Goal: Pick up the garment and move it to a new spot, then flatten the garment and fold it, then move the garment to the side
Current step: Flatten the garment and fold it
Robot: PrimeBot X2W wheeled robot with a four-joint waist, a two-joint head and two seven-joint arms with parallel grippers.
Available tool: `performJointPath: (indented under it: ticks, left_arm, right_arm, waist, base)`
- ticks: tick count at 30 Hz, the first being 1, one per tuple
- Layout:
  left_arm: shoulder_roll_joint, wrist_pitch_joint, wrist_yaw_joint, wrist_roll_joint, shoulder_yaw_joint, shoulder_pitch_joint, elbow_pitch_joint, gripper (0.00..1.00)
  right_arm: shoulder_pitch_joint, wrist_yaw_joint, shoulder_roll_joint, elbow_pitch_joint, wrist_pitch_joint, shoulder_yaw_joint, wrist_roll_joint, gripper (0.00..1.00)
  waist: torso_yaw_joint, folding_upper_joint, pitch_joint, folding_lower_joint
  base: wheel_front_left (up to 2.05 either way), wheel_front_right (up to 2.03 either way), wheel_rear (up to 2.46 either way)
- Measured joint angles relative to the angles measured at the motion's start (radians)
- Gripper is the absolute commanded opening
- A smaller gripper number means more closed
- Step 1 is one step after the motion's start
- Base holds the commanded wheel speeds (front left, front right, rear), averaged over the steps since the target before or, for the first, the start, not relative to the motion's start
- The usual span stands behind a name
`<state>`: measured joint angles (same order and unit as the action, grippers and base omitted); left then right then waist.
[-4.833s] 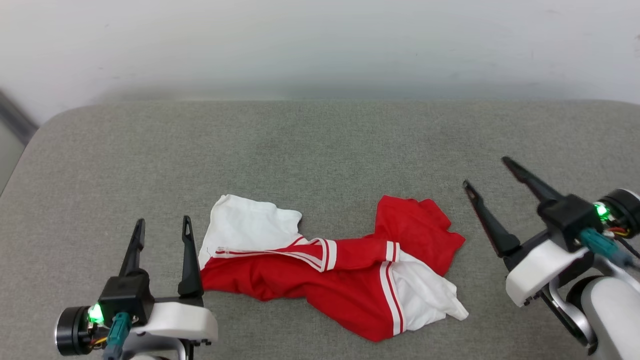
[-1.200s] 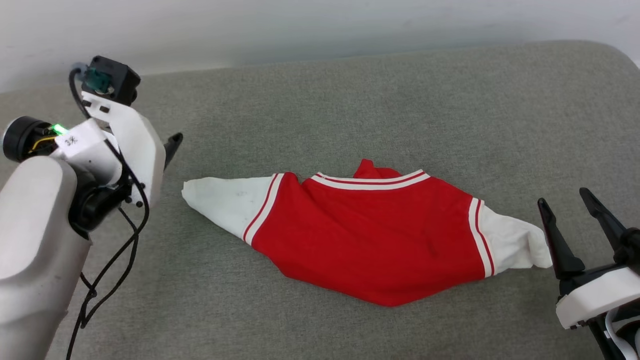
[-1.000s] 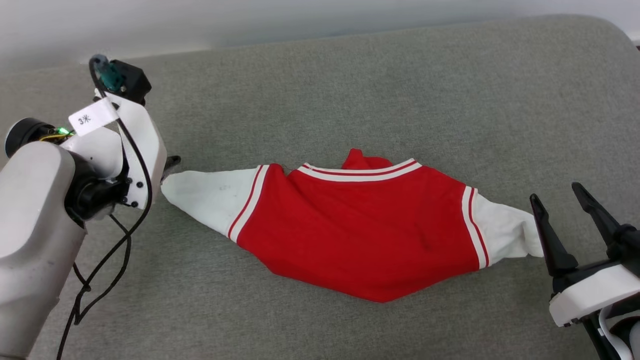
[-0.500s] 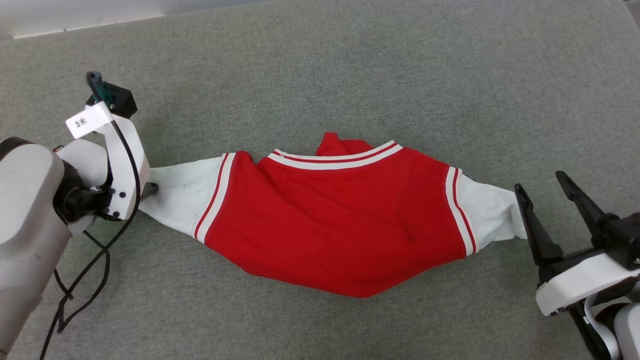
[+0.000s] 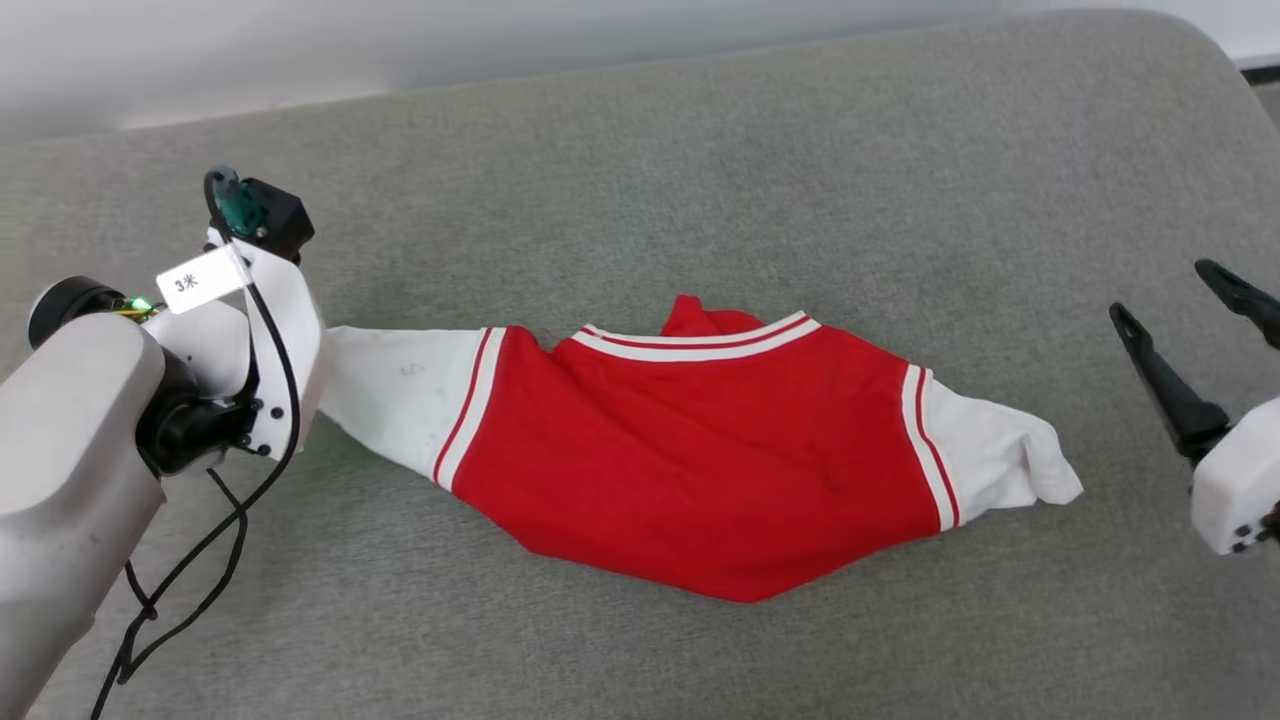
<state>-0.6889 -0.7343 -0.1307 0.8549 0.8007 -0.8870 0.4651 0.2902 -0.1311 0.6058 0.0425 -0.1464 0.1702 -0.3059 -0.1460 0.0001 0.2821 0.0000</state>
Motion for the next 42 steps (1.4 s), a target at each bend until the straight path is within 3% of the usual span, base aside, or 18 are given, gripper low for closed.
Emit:
performJointPath:
  ticks: [7,13,18,24,30,31,32,42]
  left_arm:
    - [-0.011,0.055,0.0,-0.009,0.038,-0.007,-0.055,0.0]
    - [0.007,0.08,0.0,-0.024,0.063,-0.043,-0.094,0.0]
    - [0.018,0.099,0.0,-0.033,0.079,-0.087,-0.118,0.0]
    - [0.034,0.121,0.0,-0.033,0.103,-0.12,-0.125,0.0]
    - [0.033,0.148,0.0,-0.021,0.126,-0.125,-0.119,0.0]
    - [0.03,0.151,0.0,-0.018,0.128,-0.126,-0.116,0.0]
    - [0.028,0.158,0.0,-0.015,0.131,-0.126,-0.113,0.0]
    - [0.01,0.241,0.0,0.01,0.147,-0.124,-0.099,0.0]
  right_arm:
    - [0.131,0.0,0.224,0.031,-0.429,0.201,-0.284,1.0]
    - [0.231,0.0,0.292,-0.028,-0.712,0.348,-0.452,1.0]
    - [0.305,0.0,0.253,-0.128,-0.753,0.419,-0.477,1.0]
    - [0.336,0.0,0.197,-0.267,-0.717,0.512,-0.488,1.0]
    - [0.36,0.002,0.205,-0.333,-0.657,0.607,-0.518,1.0]
    - [0.366,0.002,0.206,-0.337,-0.643,0.62,-0.523,0.23]
    - [0.37,0.002,0.208,-0.341,-0.628,0.633,-0.528,0.0]
    - [0.407,0.0,0.24,-0.325,-0.429,0.679,-0.59,0.0]
  waist:
    - [0.048,0.0,-0.027,0.0]
    - [0.083,-0.0001,-0.005,0.0]
    - [0.109,0.0,0.031,0.0001]
    - [0.139,0.0,0.071,0.0]
    - [0.147,0.0,0.08,0.0]
    - [0.146,0.0,0.079,0.0]
    - [0.144,0.0,0.076,0.0]
    - [0.132,0.0,-0.013,0.0]
  base:
    - [0.0,0.0,0.0]
    - [0.0,0.0,0.0]
    - [0.0,0.0,0.0]
    - [0.0,0.0,0.0]
    - [0.0,0.0,0.0]
    - [0.0,0.0,0.0]
    - [0.0,0.0,0.0]
    - [0.0,0.0,0.0]
